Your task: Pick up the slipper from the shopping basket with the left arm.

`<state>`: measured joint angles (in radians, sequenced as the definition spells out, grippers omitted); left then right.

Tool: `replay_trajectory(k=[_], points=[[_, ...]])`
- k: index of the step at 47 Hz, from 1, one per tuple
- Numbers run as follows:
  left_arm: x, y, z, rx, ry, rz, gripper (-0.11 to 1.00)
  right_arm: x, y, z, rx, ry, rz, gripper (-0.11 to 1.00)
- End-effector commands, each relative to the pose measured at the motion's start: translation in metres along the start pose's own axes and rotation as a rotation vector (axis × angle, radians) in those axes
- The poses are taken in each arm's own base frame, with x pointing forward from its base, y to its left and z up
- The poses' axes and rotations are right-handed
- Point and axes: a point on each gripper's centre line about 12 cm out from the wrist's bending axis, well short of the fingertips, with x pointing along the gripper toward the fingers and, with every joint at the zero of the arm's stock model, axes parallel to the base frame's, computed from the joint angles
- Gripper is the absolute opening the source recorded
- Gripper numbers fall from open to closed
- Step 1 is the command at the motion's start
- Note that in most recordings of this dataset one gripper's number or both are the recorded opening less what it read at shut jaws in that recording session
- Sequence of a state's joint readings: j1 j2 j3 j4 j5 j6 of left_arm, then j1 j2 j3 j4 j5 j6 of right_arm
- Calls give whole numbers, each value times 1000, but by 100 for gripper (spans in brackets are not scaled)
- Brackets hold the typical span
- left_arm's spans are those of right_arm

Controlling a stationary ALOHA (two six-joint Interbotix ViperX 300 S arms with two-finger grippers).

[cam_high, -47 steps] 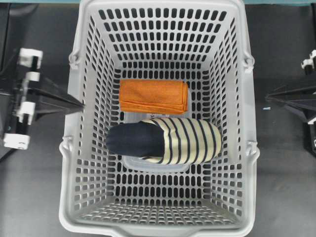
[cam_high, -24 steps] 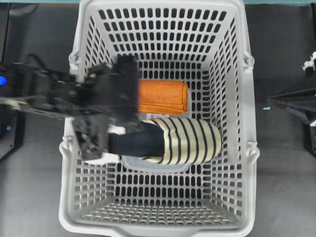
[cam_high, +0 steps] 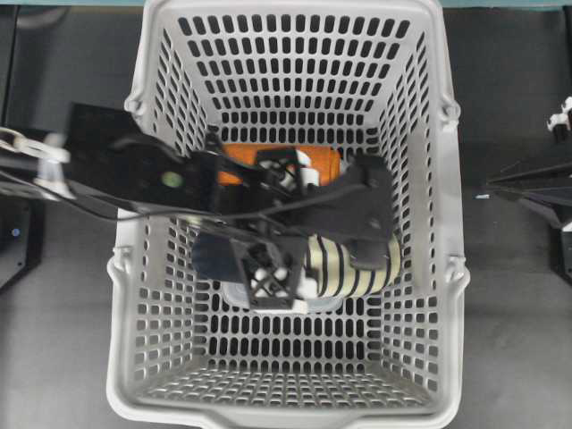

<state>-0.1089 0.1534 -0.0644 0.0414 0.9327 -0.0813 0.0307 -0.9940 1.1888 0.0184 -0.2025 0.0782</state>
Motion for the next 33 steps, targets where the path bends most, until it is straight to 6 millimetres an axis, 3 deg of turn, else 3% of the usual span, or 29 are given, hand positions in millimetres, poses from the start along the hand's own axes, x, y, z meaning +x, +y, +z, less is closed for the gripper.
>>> replay_trajectory(k=[1,4,13,24,28,33], points=[[7,-4,8,6,15,-1,86,1,1,2,5,-7,3,0],[19,-5,6,6,38,0,91,1,1,2,5,-6,3,0],[54,-5,-6,4,116,5,90,1,3,0,5,-1,16,0],[73,0,-21,-16,166,15,88,1,3,-4,5,9,15,0],[74,0,-22,-3,165,13,80,1,3,-5,5,13,18,0],[69,1,-21,3,156,12,54,1,3,-6,4,17,15,0]])
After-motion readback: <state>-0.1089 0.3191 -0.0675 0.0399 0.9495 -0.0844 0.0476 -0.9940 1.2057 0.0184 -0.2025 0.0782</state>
